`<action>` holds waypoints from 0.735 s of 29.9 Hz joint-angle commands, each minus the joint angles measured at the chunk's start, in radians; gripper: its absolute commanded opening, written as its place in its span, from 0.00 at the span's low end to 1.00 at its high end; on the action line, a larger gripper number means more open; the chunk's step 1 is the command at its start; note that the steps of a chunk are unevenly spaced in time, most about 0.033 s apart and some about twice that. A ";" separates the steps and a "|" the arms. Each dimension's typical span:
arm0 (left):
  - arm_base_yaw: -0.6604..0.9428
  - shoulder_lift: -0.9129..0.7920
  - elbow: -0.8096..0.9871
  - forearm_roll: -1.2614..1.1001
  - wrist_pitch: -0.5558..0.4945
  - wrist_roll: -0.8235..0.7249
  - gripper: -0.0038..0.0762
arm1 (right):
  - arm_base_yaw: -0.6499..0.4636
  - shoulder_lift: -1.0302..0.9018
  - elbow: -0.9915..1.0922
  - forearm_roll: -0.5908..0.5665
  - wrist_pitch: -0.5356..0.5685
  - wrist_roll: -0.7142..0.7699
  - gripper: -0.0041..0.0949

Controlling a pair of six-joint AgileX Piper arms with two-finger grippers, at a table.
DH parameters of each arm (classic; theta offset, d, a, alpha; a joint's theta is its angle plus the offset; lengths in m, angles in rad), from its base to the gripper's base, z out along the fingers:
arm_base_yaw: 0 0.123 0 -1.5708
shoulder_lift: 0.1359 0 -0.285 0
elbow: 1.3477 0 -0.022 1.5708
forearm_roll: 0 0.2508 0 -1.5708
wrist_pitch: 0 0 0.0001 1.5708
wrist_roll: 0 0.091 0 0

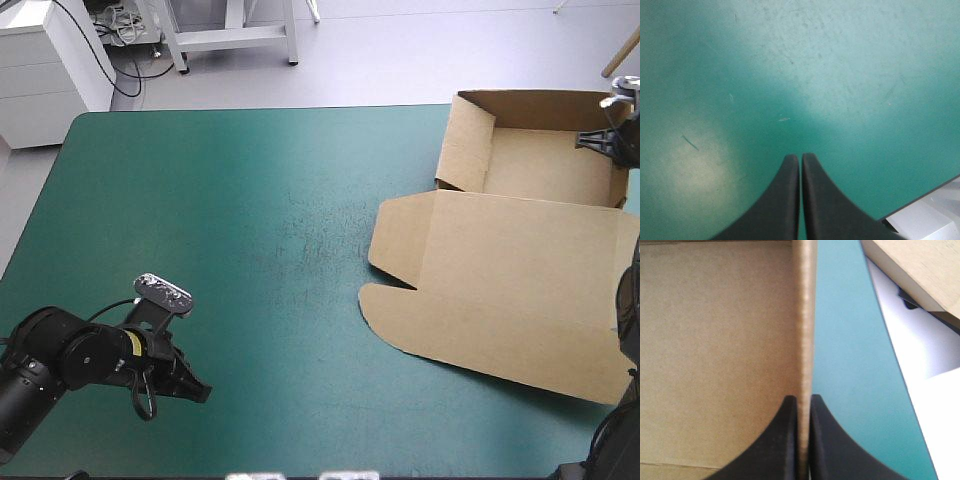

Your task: Fold the box

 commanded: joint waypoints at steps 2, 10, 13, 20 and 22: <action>0.002 -0.011 -0.024 -0.014 -0.021 -0.009 0.04 | -0.088 -0.057 -0.032 0.017 -0.036 0.004 0.02; 0.002 -0.011 -0.024 -0.014 -0.021 -0.009 0.04 | -0.136 -0.057 -0.030 0.022 -0.041 -0.034 0.14; 0.002 -0.011 -0.024 -0.014 -0.021 -0.009 0.04 | -0.136 -0.057 -0.030 0.031 -0.069 -0.034 0.36; 0.002 -0.011 -0.024 -0.014 -0.021 -0.009 0.04 | -0.136 -0.057 -0.030 0.048 -0.066 -0.035 0.86; 0.002 -0.011 -0.024 -0.014 -0.023 -0.009 0.04 | -0.136 -0.057 -0.030 0.055 -0.025 -0.044 0.89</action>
